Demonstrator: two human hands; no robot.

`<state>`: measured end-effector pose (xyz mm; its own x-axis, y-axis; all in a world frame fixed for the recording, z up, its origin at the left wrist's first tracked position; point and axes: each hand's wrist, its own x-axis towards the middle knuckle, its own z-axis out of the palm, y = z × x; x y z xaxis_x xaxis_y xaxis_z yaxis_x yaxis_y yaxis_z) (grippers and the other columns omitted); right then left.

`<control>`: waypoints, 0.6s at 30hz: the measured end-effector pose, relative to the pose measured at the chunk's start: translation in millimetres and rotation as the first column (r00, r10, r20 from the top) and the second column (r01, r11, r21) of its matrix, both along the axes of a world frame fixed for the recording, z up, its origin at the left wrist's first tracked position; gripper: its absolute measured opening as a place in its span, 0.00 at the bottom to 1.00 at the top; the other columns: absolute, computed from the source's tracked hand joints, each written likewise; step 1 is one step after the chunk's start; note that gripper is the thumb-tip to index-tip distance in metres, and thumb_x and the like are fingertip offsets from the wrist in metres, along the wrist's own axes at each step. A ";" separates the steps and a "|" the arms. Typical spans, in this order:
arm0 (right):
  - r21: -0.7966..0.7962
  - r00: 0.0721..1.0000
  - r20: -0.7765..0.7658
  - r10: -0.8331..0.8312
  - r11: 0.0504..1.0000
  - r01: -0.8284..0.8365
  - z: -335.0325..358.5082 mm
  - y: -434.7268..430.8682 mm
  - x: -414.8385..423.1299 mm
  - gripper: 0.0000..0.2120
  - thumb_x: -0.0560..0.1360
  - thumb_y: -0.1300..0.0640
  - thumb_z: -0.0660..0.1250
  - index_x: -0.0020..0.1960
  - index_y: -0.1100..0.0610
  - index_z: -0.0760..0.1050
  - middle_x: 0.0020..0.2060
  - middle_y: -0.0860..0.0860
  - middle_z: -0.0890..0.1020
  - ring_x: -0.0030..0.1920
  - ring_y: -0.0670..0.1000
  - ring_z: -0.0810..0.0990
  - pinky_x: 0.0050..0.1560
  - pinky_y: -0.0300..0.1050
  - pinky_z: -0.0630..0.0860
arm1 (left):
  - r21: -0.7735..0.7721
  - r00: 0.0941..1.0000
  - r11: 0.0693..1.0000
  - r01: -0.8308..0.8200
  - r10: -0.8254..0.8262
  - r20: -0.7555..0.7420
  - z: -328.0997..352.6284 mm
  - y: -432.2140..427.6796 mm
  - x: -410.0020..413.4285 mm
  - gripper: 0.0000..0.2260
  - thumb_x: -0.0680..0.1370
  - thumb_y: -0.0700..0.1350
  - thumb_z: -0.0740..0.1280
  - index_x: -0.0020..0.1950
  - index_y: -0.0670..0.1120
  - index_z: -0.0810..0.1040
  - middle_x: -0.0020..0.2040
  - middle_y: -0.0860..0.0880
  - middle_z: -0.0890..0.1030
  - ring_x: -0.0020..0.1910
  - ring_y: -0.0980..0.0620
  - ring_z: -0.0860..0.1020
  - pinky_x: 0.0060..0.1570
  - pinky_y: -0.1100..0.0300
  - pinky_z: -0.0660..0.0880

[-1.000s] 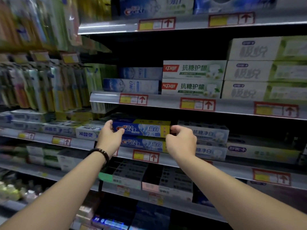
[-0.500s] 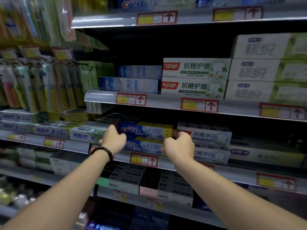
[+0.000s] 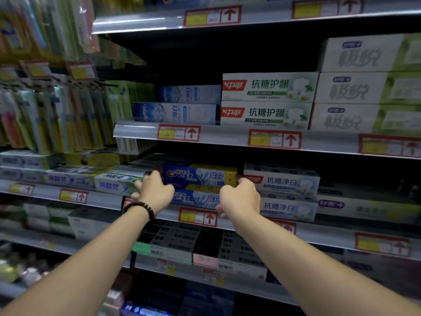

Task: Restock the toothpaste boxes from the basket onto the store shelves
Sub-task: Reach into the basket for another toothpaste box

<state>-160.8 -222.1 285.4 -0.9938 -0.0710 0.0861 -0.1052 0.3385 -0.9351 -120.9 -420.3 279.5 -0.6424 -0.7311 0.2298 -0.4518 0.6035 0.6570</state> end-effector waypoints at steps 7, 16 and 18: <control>0.003 0.999 0.017 0.027 1.000 -0.027 -2.5 -2.7 -3.6 0.11 0.68 0.53 0.59 0.43 0.55 0.58 0.46 0.55 0.84 0.45 0.60 0.86 0.49 0.60 0.86 | -0.022 1.000 1.000 0.013 -0.013 -0.001 -1.8 -0.6 -4.5 0.08 0.78 0.47 0.65 0.44 0.49 0.67 0.55 0.44 0.72 0.56 0.45 0.62 0.52 0.49 0.65; 0.027 0.998 -0.053 0.024 0.999 -0.022 -8.4 -2.0 -5.1 0.11 0.73 0.58 0.63 0.48 0.48 0.61 0.46 0.49 0.78 0.45 0.58 0.87 0.47 0.58 0.86 | -0.023 1.000 1.000 0.006 -0.006 0.000 -2.3 1.6 -4.6 0.08 0.78 0.47 0.64 0.44 0.49 0.66 0.55 0.44 0.72 0.58 0.44 0.63 0.55 0.48 0.66; 0.027 0.998 -0.050 0.024 0.999 -0.022 -8.6 -1.2 -4.6 0.10 0.73 0.57 0.63 0.46 0.50 0.61 0.46 0.49 0.79 0.45 0.58 0.87 0.47 0.58 0.86 | -0.032 1.000 0.999 0.008 -0.008 -0.002 -2.8 1.7 -4.3 0.08 0.79 0.47 0.64 0.44 0.49 0.66 0.56 0.45 0.71 0.57 0.44 0.62 0.53 0.48 0.64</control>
